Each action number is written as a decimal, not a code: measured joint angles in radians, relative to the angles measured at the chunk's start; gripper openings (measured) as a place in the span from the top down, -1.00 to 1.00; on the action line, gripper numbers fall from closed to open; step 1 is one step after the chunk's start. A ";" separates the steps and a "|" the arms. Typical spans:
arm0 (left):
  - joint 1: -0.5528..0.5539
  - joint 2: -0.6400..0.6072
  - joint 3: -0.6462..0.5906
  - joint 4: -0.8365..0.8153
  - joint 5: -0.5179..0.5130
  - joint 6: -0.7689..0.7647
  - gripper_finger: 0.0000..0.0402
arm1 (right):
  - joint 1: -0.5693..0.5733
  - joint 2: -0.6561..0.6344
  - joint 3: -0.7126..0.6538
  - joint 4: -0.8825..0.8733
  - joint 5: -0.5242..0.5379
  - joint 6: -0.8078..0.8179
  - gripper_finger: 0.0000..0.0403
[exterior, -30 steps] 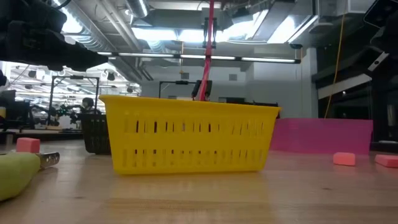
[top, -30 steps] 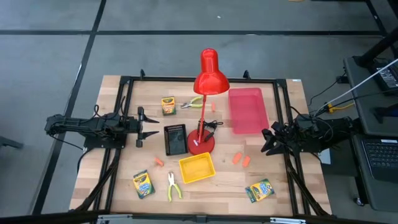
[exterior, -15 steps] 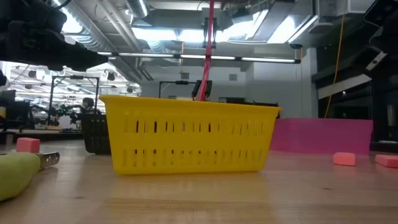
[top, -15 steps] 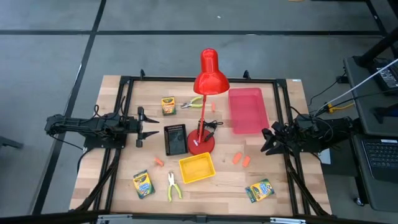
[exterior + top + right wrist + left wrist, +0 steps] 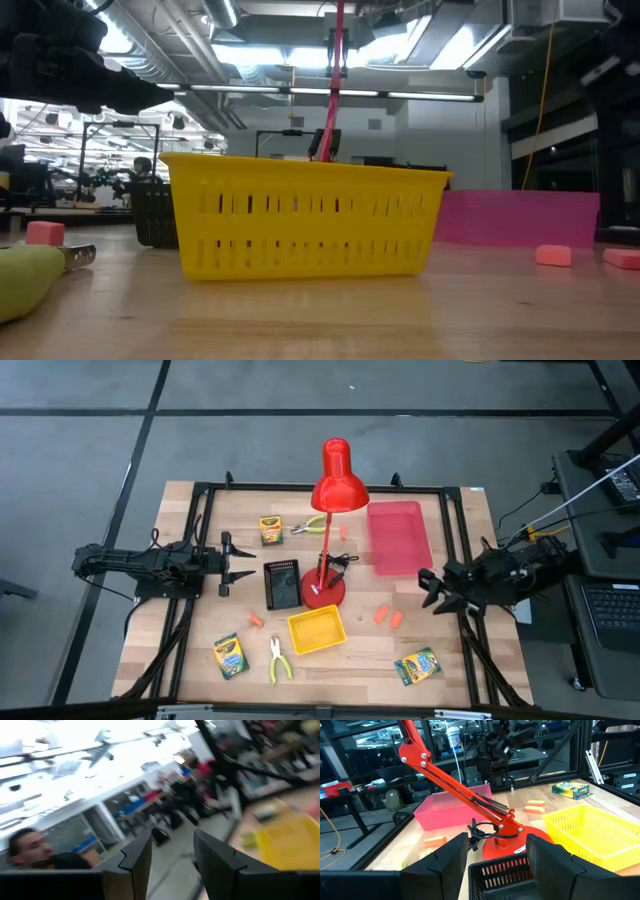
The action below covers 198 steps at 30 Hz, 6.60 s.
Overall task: Pick & Place School Supplies
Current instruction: Put the crayon box into the pink bin
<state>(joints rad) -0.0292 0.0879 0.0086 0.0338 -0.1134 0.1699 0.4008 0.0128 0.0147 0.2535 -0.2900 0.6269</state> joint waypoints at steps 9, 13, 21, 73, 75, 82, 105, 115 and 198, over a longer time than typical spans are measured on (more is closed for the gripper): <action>0.000 0.000 0.000 0.000 0.001 0.000 0.01 | 0.136 0.001 0.000 0.118 0.015 -0.276 0.25; 0.000 0.000 0.000 0.000 0.001 0.000 0.01 | 0.167 0.010 0.000 0.119 0.082 -0.383 0.25; 0.001 0.000 0.000 0.085 -0.074 0.159 0.01 | 0.177 0.047 0.000 0.123 0.217 -0.518 0.25; -0.157 0.495 0.006 1.065 0.057 -0.300 0.01 | 0.185 0.503 0.515 -0.343 0.694 -0.491 0.25; -0.168 0.531 0.033 1.063 0.049 -0.253 0.01 | 0.189 0.504 0.515 -0.316 0.693 -0.543 0.25; -0.172 0.679 0.259 0.749 -0.307 0.010 0.01 | 0.188 0.504 0.515 -0.263 0.758 -0.665 0.25; 0.289 1.154 0.619 -0.644 -0.500 -1.147 0.55 | 0.137 0.513 0.515 -0.404 1.001 -0.484 0.25; 0.321 1.200 0.620 -0.549 -0.433 -1.110 0.99 | 0.138 0.516 0.515 -0.408 0.875 -0.493 0.25; 0.310 1.051 0.706 -0.608 -0.424 0.289 -0.31 | 0.312 0.558 0.514 -0.294 0.930 -0.567 0.25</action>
<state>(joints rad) 0.2810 1.1393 0.7149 -0.5739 -0.5376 0.4589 0.7132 0.5709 0.5289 -0.0405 0.6395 0.0601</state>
